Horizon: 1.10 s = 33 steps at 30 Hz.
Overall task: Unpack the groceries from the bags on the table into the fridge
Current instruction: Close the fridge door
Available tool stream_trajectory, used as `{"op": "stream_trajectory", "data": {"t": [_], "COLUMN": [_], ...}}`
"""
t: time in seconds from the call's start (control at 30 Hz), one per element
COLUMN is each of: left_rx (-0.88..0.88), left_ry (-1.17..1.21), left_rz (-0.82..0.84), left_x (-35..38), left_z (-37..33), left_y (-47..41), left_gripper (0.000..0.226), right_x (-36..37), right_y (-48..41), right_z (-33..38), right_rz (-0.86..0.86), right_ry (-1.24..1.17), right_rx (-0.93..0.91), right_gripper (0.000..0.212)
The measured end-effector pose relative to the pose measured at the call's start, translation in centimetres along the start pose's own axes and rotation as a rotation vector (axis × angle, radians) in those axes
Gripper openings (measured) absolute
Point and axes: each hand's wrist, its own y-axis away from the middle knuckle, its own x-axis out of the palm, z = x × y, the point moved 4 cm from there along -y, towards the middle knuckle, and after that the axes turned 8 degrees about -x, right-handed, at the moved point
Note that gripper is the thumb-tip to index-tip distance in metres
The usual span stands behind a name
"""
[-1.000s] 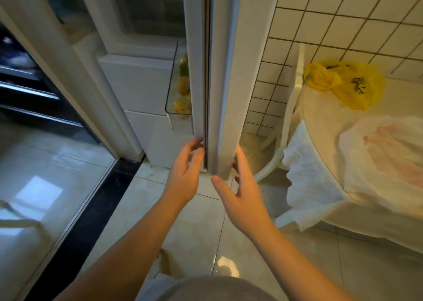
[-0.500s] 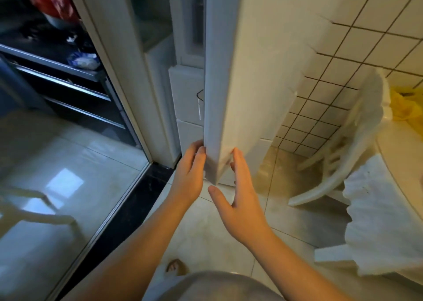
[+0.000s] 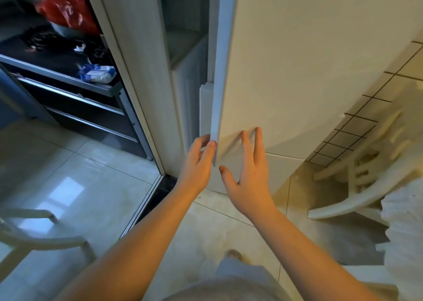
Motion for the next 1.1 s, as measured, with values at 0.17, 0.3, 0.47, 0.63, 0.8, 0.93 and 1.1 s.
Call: {"op": "stream_trajectory", "data": {"t": [0.17,0.3,0.47,0.63,0.8,0.93,1.1], "left_rx": [-0.030,-0.035,-0.048,-0.075,-0.081,-0.054,-0.055], "left_ry": [-0.012,-0.002,-0.005,-0.002,-0.007,-0.003,0.017], "left_rz": [-0.060,-0.106,-0.092,-0.076,-0.100,-0.095,-0.071], "left_x": [-2.1,-3.3,-3.6,-3.3,-2.7,-2.4,-2.3], "left_z": [0.0,-0.9,-2.2,-3.8,-4.3,-3.9,-3.5], "left_y": [-5.7,-10.9,-17.9,-25.1,-30.3,-32.1,-32.9], "left_gripper": [0.034,0.033,0.038,0.026,0.029,0.025,0.042], "right_x": [2.4,4.6,6.4,8.0,9.1,9.9,10.3], "right_y": [-5.3,-9.6,-15.4,-20.8,-24.7,-25.7,-26.2], "right_z": [-0.8,-2.0,-4.8,-7.3,-9.5,-10.5,-11.3], "right_rz": [0.040,0.074,0.134,0.156,0.152,0.128,0.128], "right_ry": [0.258,0.379,0.483,0.525,0.554,0.619,0.630], "right_rx": [-0.024,-0.082,-0.114,-0.148,-0.163,-0.188,-0.207], "right_gripper": [0.093,0.093,0.094,0.097,0.097,0.099,0.102]}}
